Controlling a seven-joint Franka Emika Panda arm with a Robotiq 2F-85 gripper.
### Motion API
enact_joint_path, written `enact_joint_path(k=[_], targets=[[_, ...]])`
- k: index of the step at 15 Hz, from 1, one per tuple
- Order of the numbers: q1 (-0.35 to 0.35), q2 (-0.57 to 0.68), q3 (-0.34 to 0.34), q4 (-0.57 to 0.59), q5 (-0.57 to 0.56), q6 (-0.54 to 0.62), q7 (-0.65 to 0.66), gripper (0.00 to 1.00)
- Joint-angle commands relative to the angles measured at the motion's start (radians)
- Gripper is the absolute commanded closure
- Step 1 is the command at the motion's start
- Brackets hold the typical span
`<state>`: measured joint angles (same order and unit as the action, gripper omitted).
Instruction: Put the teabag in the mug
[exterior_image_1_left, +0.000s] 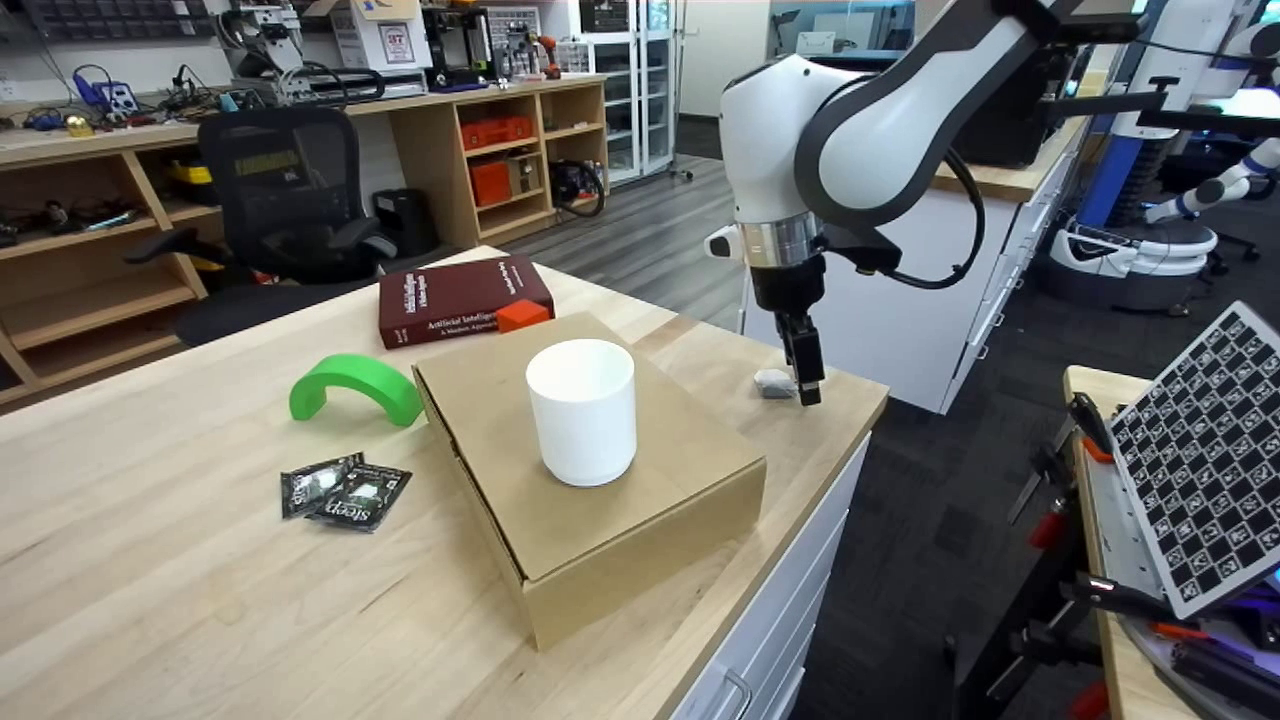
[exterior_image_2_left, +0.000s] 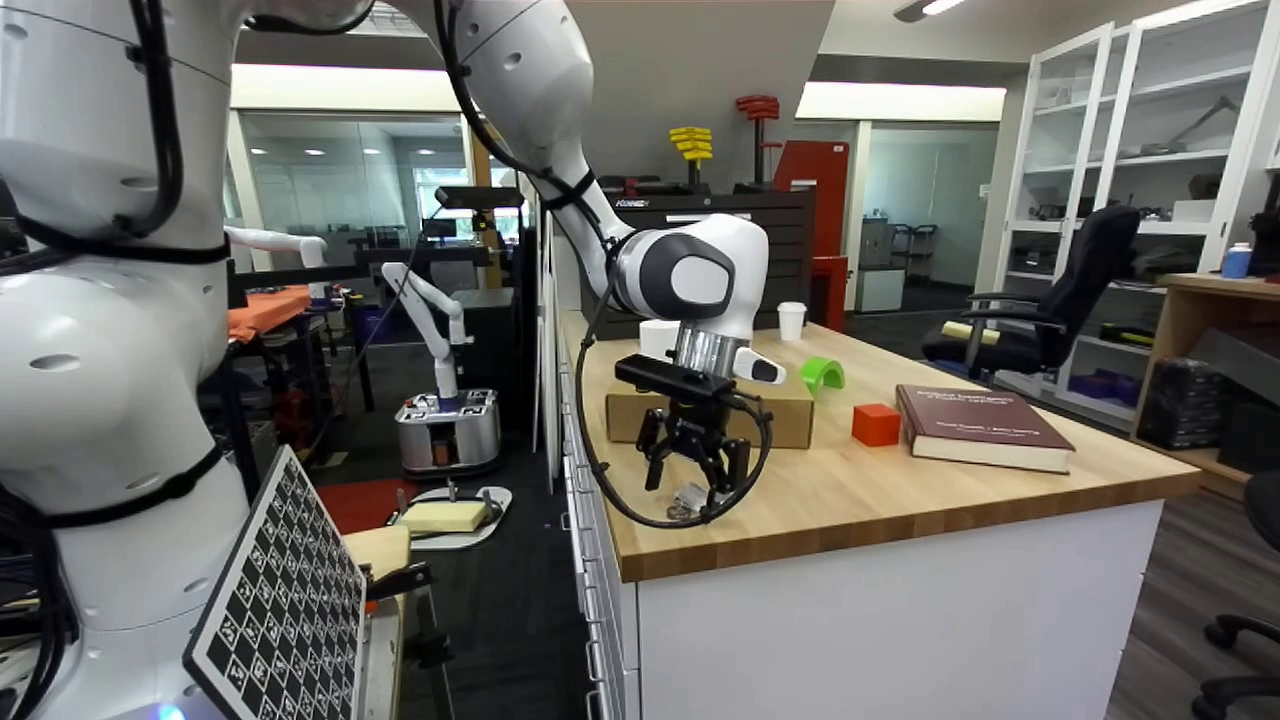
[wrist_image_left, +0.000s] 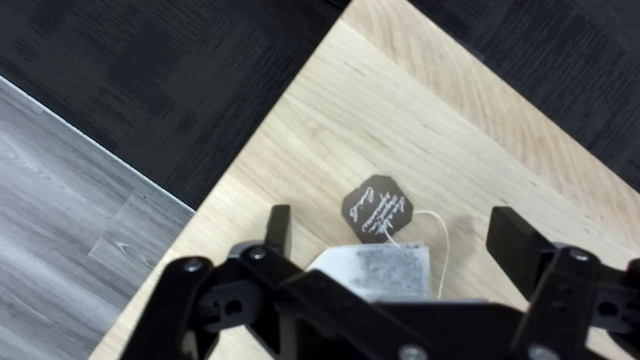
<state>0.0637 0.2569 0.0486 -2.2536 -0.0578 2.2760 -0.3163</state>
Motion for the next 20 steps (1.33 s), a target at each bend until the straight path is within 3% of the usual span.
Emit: enact_joint_path(k=[1, 5, 8, 9, 10, 12, 20], targets=[[-0.015, -0.044, 0.018, -0.043, -0.009, 0.054, -0.016, 0.0], [-0.013, -0.035, 0.025, -0.036, -0.013, 0.077, -0.017, 0.0], [-0.014, -0.034, 0.026, -0.038, -0.018, 0.082, -0.018, 0.07], [-0.014, -0.033, 0.026, -0.038, -0.018, 0.082, -0.019, 0.32], [-0.015, -0.031, 0.025, -0.035, -0.019, 0.081, -0.019, 0.32], [-0.016, -0.028, 0.025, -0.031, -0.021, 0.08, -0.019, 0.42], [-0.019, -0.025, 0.023, -0.018, -0.017, 0.07, -0.022, 0.95]])
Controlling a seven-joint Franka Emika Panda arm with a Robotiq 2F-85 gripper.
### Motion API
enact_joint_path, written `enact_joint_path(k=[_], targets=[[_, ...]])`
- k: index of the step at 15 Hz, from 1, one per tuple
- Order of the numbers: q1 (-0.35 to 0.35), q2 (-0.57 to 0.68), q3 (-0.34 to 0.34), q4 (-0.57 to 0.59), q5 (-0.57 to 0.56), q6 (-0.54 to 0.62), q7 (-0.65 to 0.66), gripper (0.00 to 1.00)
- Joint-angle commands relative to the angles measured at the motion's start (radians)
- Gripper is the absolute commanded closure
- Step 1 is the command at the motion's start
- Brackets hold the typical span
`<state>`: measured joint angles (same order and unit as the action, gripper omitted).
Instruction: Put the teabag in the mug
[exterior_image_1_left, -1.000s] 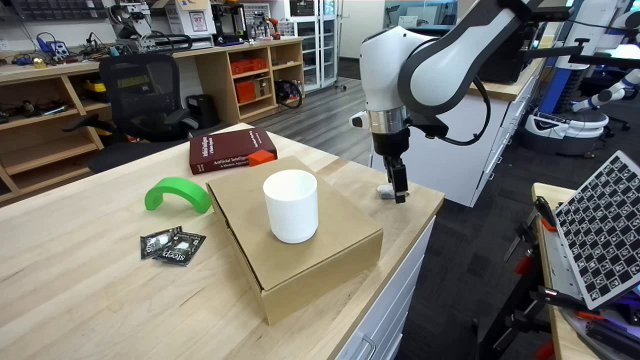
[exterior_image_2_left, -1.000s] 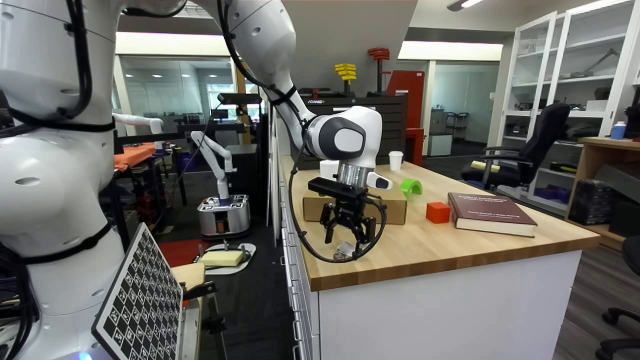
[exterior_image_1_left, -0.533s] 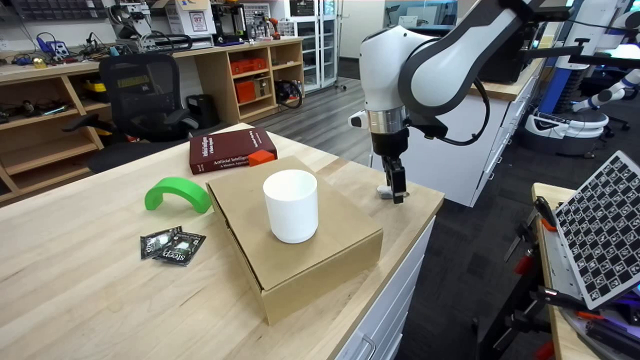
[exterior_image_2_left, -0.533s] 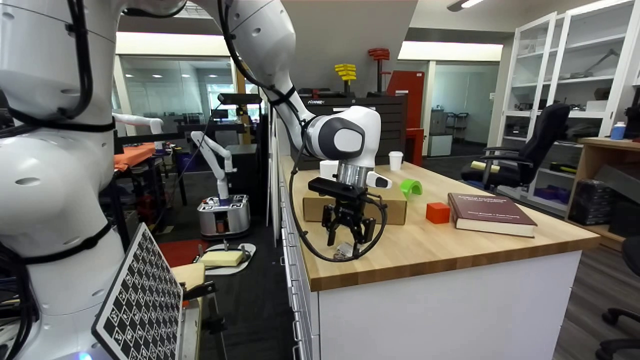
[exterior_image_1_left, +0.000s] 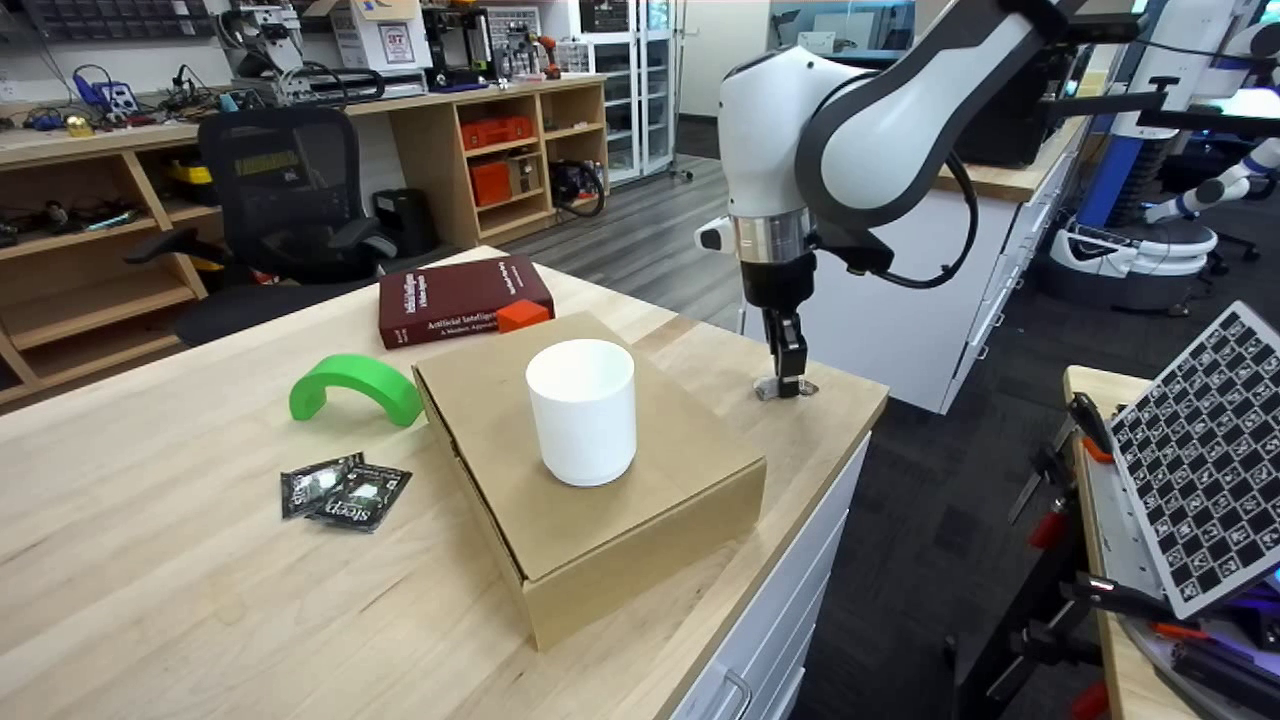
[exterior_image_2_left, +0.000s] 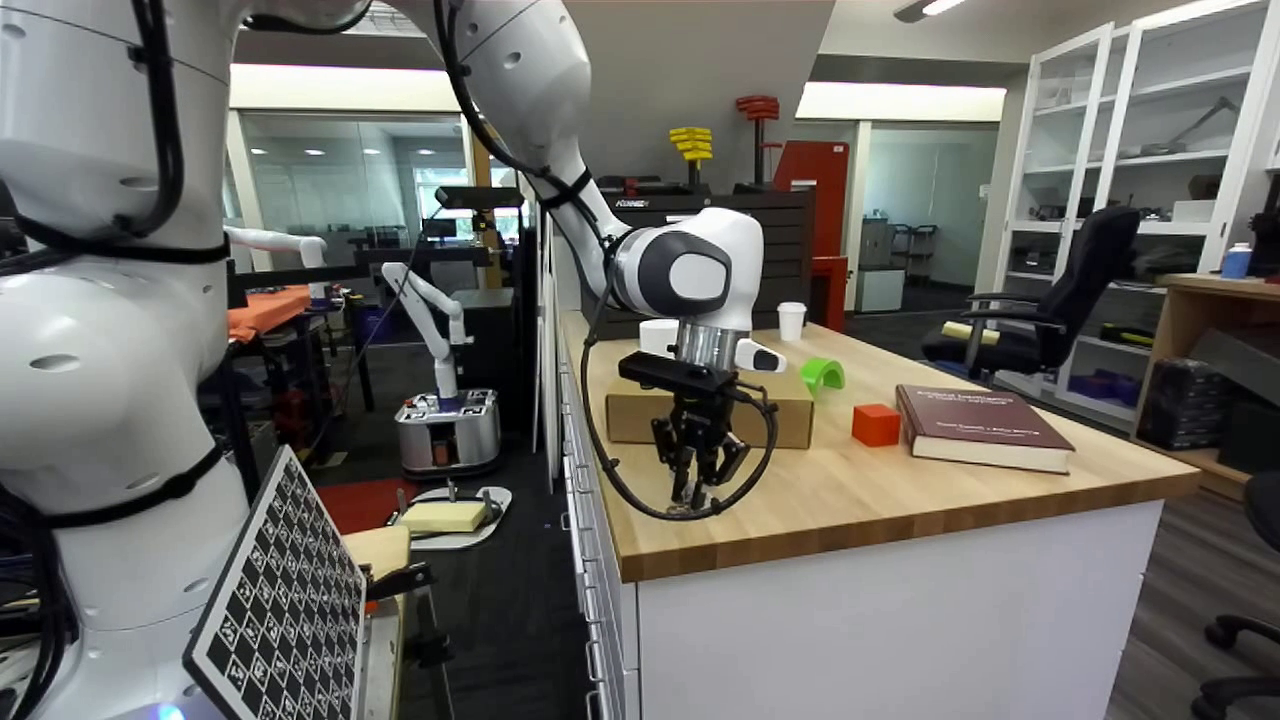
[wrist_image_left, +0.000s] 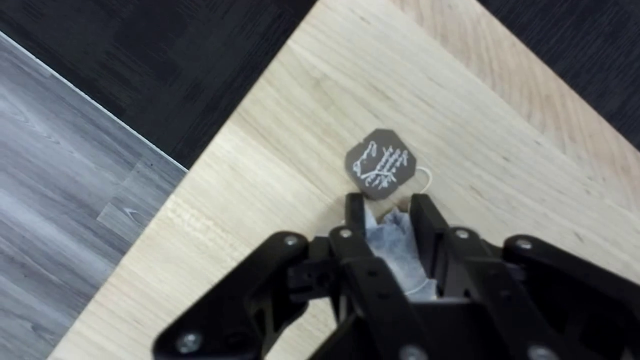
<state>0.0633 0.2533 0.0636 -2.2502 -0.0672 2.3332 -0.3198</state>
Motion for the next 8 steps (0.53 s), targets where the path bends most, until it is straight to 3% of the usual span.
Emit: enact_joint_path(k=[1, 3, 8], targets=[[-0.018, -0.023, 0.007, -0.021, -0.008, 0.013, -0.017, 0.97], [-0.018, -0.022, 0.005, -0.02, -0.009, 0.014, -0.016, 1.0], [-0.012, -0.049, 0.017, 0.011, 0.014, 0.014, -0.008, 0.97]])
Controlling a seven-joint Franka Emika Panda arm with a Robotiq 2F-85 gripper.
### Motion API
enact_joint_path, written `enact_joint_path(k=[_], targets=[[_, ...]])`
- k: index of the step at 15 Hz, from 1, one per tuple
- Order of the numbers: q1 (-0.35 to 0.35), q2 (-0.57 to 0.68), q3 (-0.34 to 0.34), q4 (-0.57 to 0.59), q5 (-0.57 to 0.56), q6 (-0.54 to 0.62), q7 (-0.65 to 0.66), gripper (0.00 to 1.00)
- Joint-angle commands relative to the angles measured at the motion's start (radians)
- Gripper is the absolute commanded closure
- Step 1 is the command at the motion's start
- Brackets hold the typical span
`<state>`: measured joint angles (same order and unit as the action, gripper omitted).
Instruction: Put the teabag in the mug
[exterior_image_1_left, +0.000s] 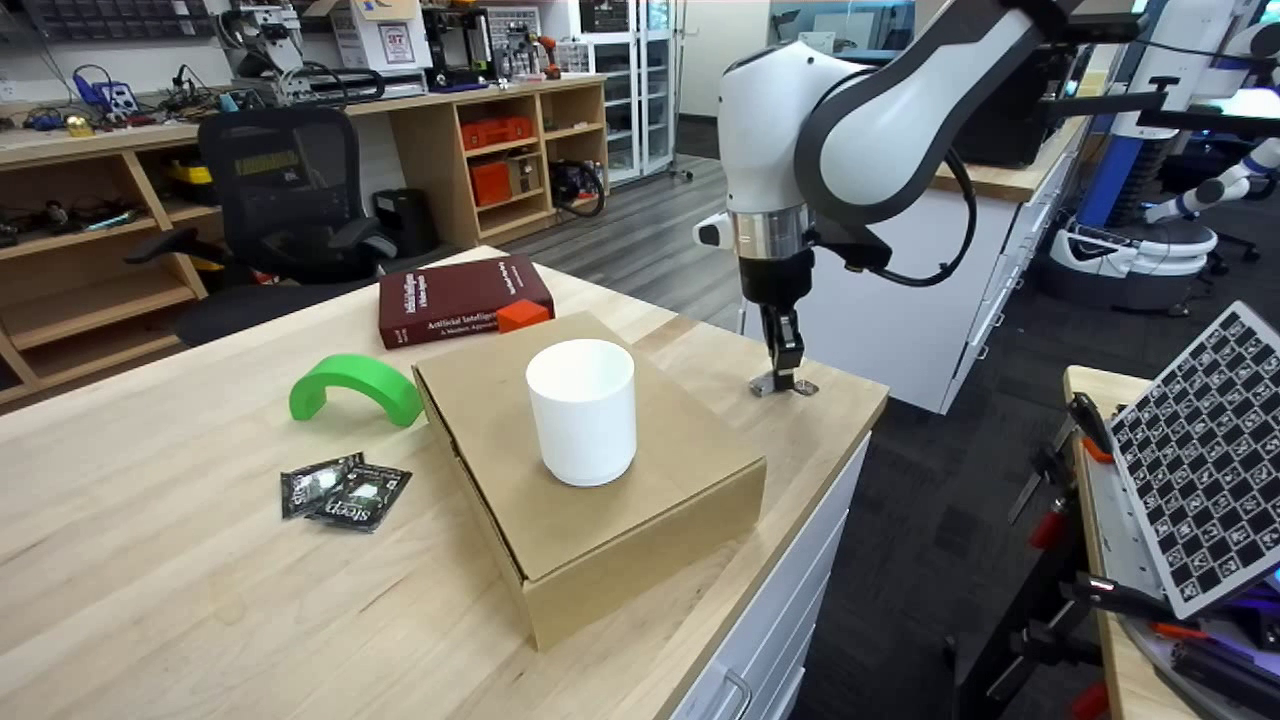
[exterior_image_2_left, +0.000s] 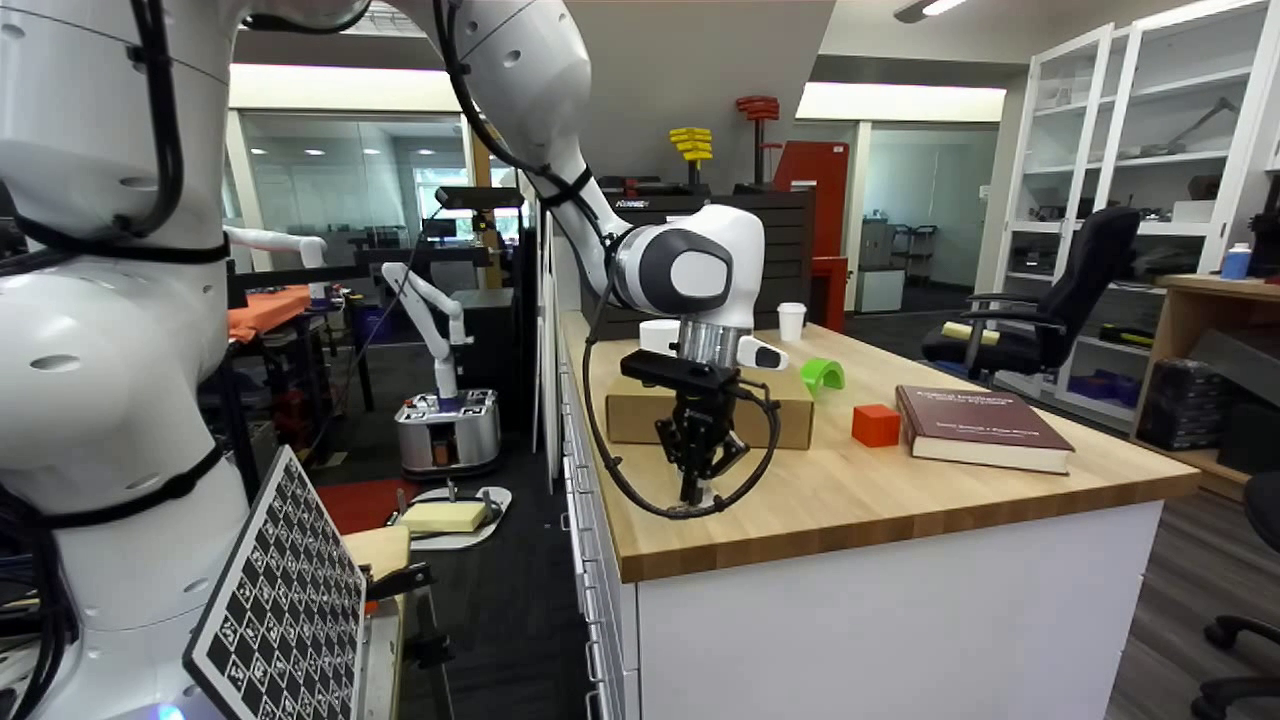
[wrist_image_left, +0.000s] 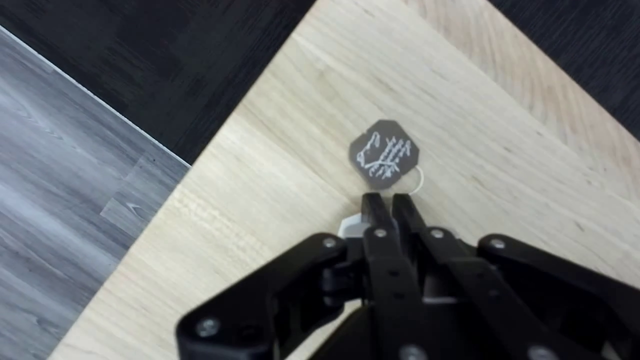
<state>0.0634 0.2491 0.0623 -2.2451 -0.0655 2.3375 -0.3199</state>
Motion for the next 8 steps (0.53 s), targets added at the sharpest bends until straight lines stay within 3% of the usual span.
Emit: enact_joint_path(k=[1, 8], targets=[[-0.008, -0.051, 0.021, 0.023, 0.008, 0.011, -0.002, 0.97], [0.005, -0.036, 0.032, 0.18, -0.015, 0.003, 0.023, 0.96]])
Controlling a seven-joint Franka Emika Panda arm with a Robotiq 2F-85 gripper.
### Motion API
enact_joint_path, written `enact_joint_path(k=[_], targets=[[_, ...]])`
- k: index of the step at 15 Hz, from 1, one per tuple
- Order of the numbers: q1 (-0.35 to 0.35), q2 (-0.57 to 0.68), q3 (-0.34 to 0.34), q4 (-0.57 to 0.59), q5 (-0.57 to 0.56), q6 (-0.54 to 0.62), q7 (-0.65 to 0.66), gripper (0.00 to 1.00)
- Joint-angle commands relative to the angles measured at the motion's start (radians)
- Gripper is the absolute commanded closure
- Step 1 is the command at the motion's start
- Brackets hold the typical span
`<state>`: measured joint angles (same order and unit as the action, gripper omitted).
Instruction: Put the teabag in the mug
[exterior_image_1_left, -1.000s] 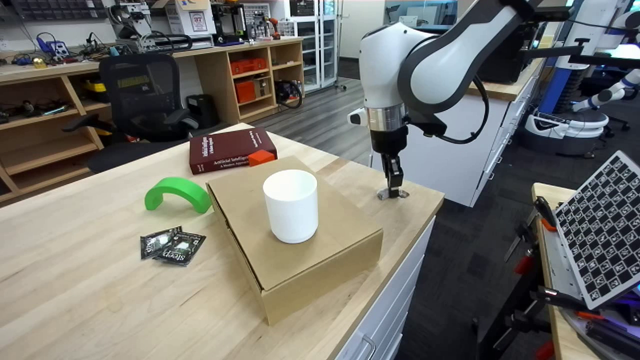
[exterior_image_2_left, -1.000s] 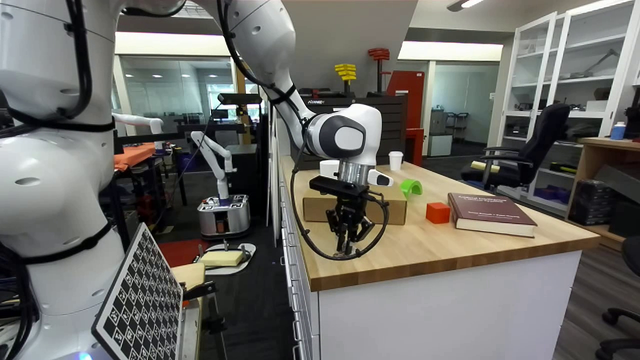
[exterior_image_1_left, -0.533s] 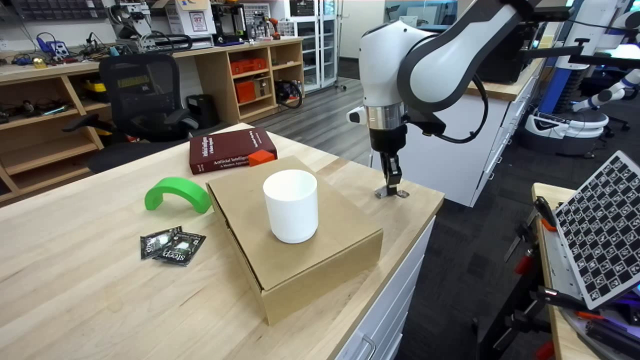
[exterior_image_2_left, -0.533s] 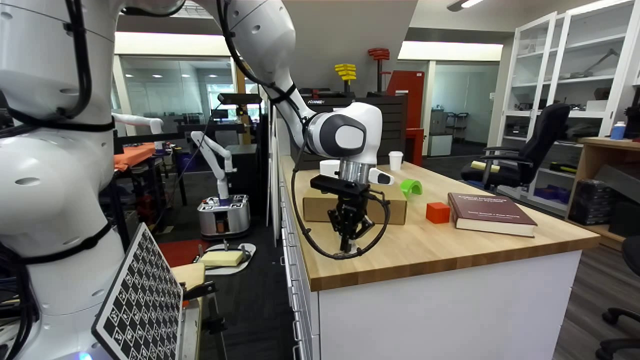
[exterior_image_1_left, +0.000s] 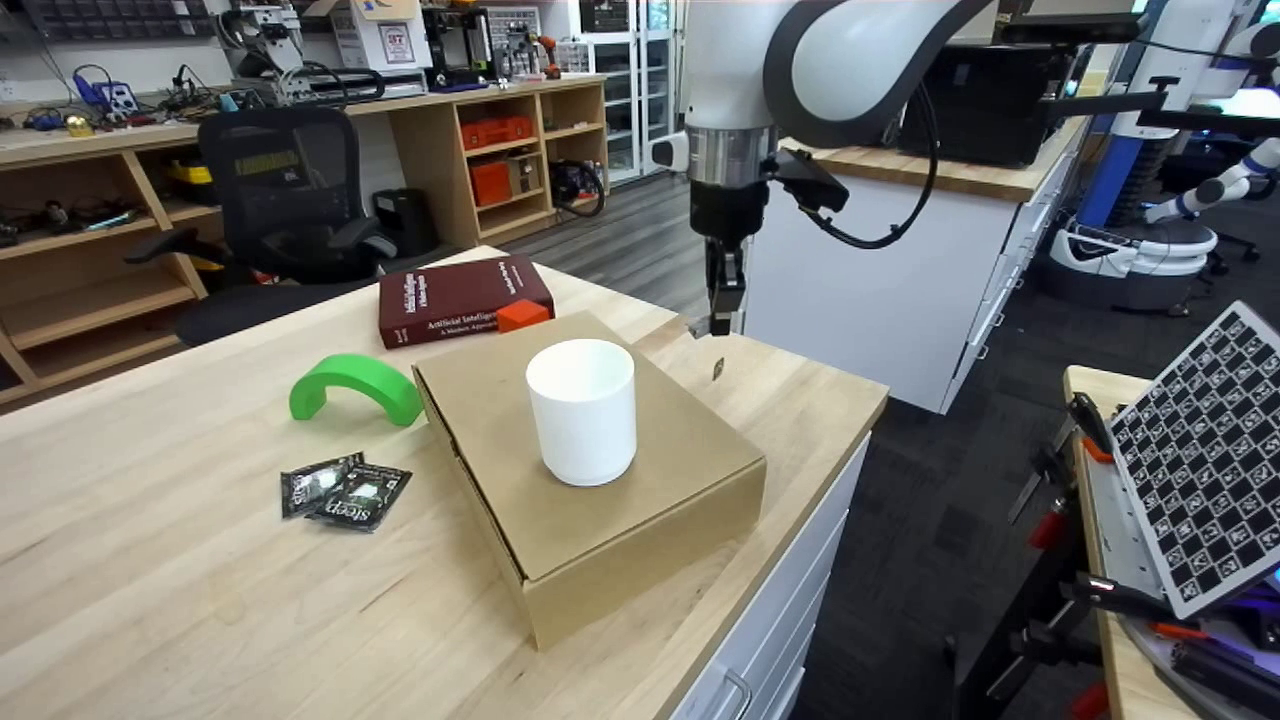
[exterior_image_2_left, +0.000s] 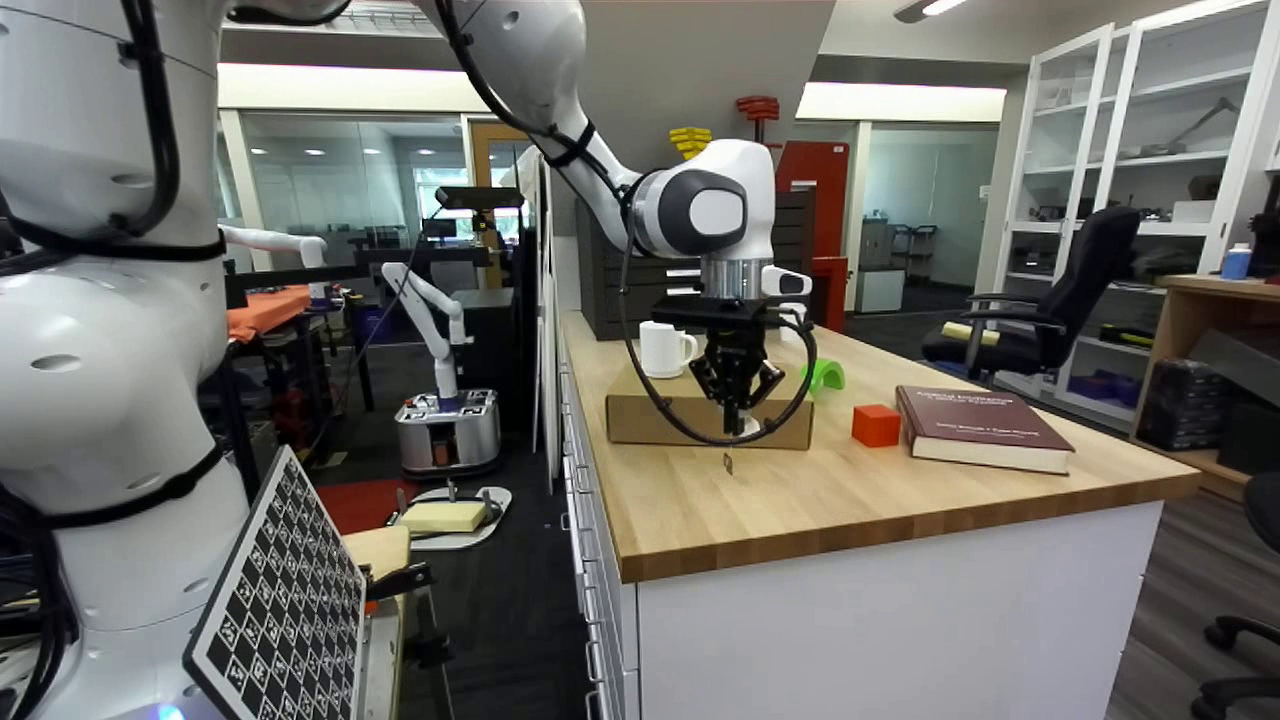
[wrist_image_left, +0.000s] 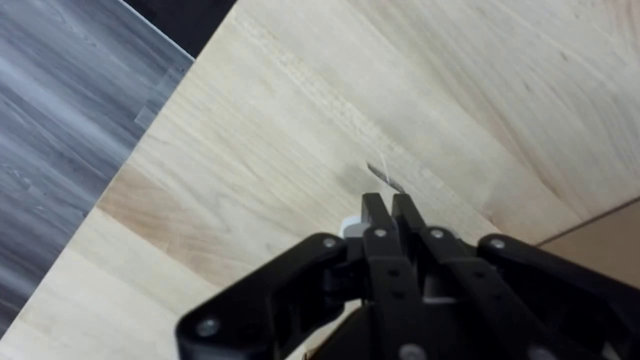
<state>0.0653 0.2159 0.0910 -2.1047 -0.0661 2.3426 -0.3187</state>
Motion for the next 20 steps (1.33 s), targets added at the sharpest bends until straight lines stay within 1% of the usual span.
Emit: enact_joint_path(k=[1, 4, 8, 10, 13, 20], targets=[[0.005, 0.0, 0.004, 0.055, -0.013, -0.006, 0.026, 0.97], [0.009, 0.026, 0.01, 0.101, -0.016, -0.007, 0.026, 0.97], [0.023, 0.01, 0.034, 0.119, -0.01, -0.014, 0.035, 0.97], [0.031, -0.004, 0.048, 0.14, -0.001, -0.044, 0.054, 0.97], [0.053, -0.025, 0.065, 0.175, 0.005, -0.096, 0.085, 0.97], [0.078, -0.02, 0.089, 0.272, 0.043, -0.3, 0.108, 0.97]])
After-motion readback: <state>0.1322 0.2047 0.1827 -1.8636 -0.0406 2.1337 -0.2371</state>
